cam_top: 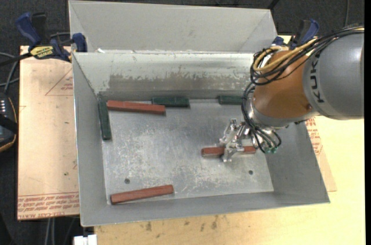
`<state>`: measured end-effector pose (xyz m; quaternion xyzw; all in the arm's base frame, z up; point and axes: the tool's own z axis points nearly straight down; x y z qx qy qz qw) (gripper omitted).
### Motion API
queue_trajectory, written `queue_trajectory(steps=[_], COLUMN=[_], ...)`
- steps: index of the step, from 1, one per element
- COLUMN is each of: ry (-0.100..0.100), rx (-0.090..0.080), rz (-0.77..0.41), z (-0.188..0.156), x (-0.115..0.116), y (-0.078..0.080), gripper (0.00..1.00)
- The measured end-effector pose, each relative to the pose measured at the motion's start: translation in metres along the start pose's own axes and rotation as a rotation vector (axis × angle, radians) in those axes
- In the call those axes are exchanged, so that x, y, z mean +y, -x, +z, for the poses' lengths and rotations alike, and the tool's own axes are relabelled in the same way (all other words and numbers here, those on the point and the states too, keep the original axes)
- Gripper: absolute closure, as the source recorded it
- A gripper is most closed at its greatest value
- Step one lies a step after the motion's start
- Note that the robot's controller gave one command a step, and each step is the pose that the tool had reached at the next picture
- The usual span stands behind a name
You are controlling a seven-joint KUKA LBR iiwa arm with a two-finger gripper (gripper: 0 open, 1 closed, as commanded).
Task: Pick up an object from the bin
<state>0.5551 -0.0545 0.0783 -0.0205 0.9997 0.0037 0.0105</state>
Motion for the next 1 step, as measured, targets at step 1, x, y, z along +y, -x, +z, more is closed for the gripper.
queue_trajectory(steps=[1], ry=[-0.006], rx=[0.018], rz=[0.010], z=[-0.1384], x=[0.0379], y=[0.0010], gripper=[1.00])
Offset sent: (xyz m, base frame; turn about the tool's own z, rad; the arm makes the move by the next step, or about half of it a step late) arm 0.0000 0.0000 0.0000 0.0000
